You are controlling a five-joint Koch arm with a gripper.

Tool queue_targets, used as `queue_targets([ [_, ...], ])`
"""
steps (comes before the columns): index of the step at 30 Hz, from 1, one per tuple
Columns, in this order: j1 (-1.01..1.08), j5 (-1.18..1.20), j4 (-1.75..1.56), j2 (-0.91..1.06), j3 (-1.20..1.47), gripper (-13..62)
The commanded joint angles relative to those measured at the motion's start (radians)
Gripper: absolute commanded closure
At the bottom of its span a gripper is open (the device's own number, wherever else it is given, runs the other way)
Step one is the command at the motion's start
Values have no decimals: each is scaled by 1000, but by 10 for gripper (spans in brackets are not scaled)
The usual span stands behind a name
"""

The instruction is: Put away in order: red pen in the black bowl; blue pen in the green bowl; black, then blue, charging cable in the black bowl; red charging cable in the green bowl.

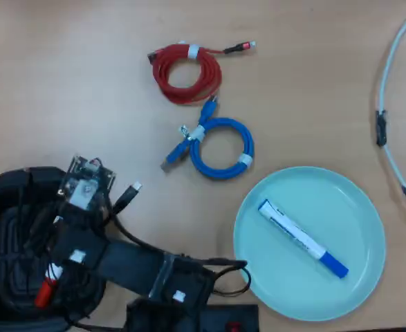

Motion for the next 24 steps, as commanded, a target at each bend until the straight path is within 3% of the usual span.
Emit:
queue_targets([
  [1,-35,31,-60,55,-15,567],
  [11,-164,77,-63,91,67,567],
  [24,-77,74,-268,92,446,567],
])
